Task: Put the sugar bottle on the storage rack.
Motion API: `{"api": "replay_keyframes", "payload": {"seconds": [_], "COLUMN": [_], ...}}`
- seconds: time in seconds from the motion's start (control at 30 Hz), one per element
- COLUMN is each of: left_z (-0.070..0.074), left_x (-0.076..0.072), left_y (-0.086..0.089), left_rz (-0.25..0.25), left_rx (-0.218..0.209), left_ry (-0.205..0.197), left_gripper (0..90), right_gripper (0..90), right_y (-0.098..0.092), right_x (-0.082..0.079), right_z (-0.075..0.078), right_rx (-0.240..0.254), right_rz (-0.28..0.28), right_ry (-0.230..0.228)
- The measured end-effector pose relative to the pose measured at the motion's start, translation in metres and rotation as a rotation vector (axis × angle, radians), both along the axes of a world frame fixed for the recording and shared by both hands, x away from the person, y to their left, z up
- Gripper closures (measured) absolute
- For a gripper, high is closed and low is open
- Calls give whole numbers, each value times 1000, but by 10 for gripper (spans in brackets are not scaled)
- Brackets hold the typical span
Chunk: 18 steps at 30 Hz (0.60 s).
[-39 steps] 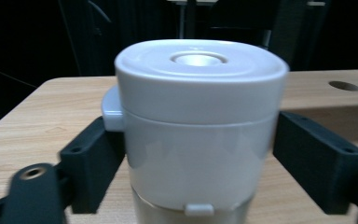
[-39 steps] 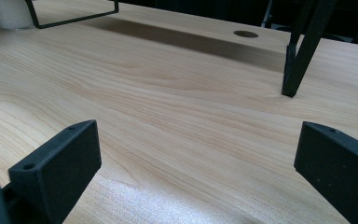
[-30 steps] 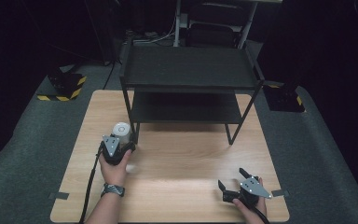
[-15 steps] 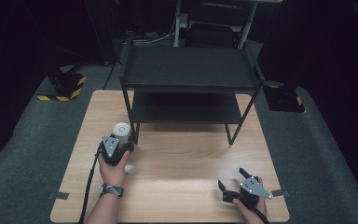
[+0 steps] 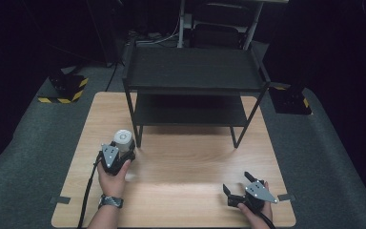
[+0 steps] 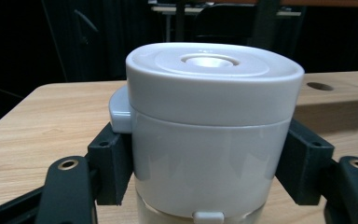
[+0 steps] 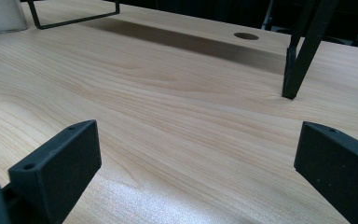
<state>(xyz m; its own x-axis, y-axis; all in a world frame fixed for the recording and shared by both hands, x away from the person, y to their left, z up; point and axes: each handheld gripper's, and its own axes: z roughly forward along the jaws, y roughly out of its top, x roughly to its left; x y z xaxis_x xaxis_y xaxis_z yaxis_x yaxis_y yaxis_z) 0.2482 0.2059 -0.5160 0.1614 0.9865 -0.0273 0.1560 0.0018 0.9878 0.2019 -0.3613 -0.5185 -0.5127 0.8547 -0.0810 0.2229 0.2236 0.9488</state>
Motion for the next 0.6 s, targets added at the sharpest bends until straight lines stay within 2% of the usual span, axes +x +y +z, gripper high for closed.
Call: {"api": "replay_keyframes", "payload": {"seconds": [0.23, 0.43, 0.6], "left_z": [3, 4, 10], "left_x": [-16, -26, -26], "left_y": [-8, -26, -39], "left_rz": [-41, -85, -103], "left_rx": [-2, -23, -32], "left_ry": [-15, -5, -10], "left_gripper": [308, 308, 308], "right_gripper": [2, 1, 1], "right_y": [1, 1, 1], "right_x": [0, -1, -1], "right_z": [0, 0, -1], "right_rx": [-1, -1, 1], "right_rz": [-4, -8, -10], "right_ry": [-1, -4, -6]}}
